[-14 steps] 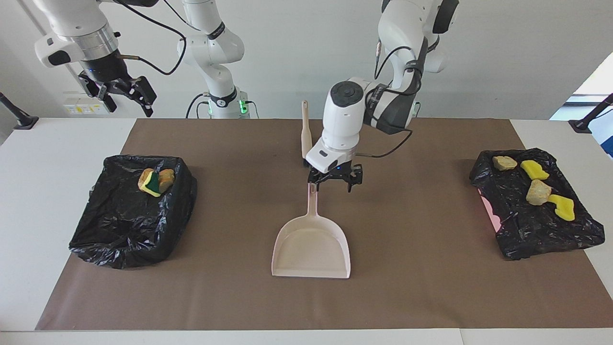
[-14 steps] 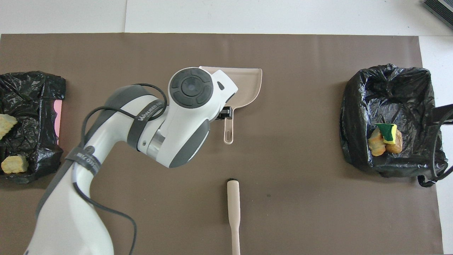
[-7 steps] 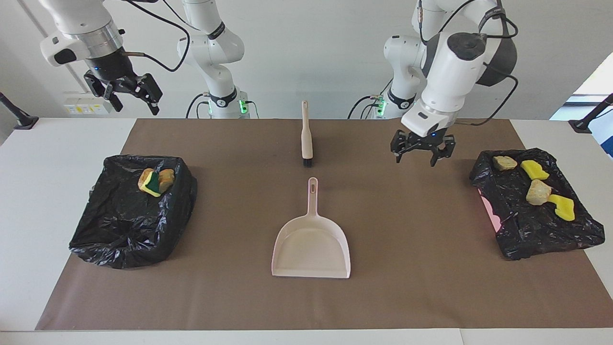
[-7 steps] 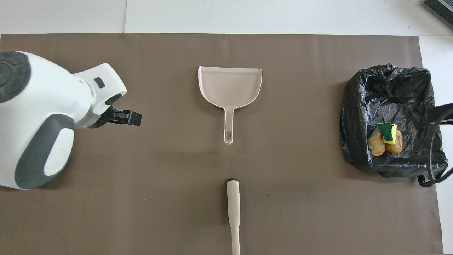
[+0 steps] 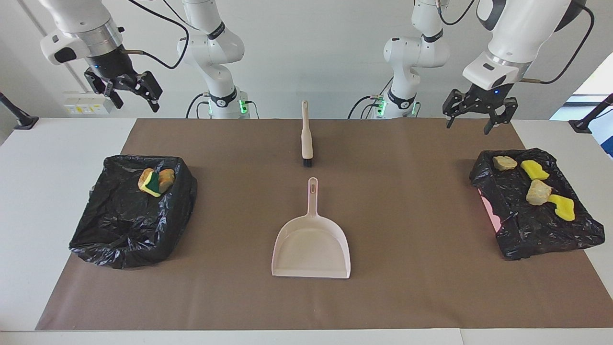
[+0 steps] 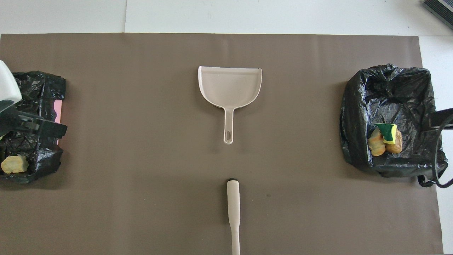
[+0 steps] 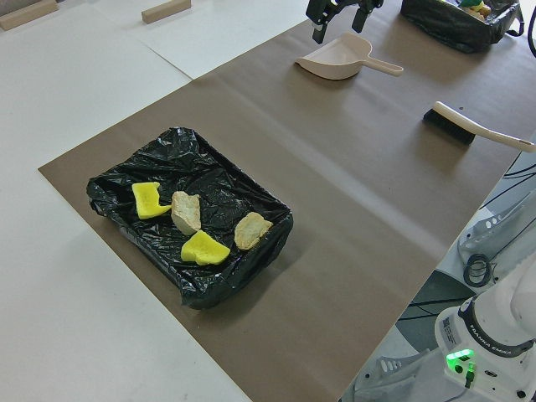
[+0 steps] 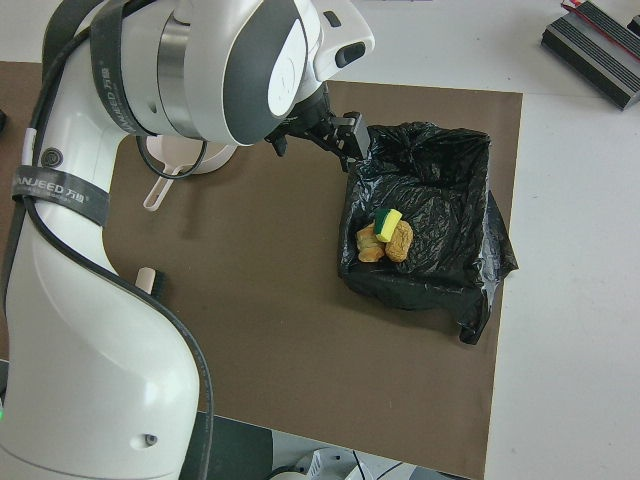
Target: Sweep and dump trash in bin
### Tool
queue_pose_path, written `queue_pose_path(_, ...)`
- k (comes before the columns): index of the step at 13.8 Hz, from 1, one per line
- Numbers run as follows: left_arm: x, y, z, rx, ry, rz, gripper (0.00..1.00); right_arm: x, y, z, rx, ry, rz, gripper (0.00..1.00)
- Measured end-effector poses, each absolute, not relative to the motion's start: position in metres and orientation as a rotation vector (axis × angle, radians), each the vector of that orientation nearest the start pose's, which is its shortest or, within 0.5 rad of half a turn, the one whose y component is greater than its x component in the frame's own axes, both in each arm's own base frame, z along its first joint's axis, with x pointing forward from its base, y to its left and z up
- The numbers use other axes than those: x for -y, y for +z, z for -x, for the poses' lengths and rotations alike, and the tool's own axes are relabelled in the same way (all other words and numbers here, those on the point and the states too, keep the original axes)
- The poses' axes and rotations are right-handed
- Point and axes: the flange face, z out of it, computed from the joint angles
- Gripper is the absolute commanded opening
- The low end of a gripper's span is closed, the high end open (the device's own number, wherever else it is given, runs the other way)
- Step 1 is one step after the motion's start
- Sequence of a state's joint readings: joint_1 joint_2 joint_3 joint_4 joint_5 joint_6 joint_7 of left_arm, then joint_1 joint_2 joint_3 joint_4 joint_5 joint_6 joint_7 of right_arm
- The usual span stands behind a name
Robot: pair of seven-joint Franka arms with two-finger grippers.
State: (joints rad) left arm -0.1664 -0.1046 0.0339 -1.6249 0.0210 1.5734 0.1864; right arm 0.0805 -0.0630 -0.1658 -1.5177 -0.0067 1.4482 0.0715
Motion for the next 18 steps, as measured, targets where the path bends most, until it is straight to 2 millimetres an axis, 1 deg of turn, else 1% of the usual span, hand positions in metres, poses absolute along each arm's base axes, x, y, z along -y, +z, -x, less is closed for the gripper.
queue_pose_path(1, 0.064, 0.669, -0.514, -0.495, -0.079, 3.082, 1.0, 0.051, 0.673, -0.519, -0.252, 0.01, 3.127, 1.0)
queue_pose_path(3, 0.061, 0.686, -0.512, -0.487, -0.068, 3.084, 1.0, 0.054, 0.673, -0.519, -0.263, 0.01, 3.126, 1.0)
queue_pose_path(5, 0.055, 0.695, -0.521, -0.464, -0.044, 3.088, 1.0, 0.053, 0.673, -0.519, -0.261, 0.01, 3.126, 1.0)
queue_pose_path(6, 0.052, 0.696, -0.527, -0.451, -0.032, 3.093, 1.0, 0.052, 0.673, -0.519, -0.258, 0.01, 3.126, 1.0)
queue_pose_path(8, 0.038, 0.697, -0.537, -0.408, -0.034, 3.111, 1.0, 0.05, 0.673, -0.519, -0.251, 0.009, 3.126, 1.0)
queue_pose_path(10, 0.028, 0.696, -0.538, -0.383, -0.036, 3.119, 1.0, 0.049, 0.673, -0.519, -0.249, 0.009, 3.126, 1.0)
queue_pose_path(18, 0.026, 0.693, -0.528, -0.381, -0.03, 3.123, 1.0, 0.049, 0.673, -0.519, -0.249, 0.007, 3.126, 1.0)
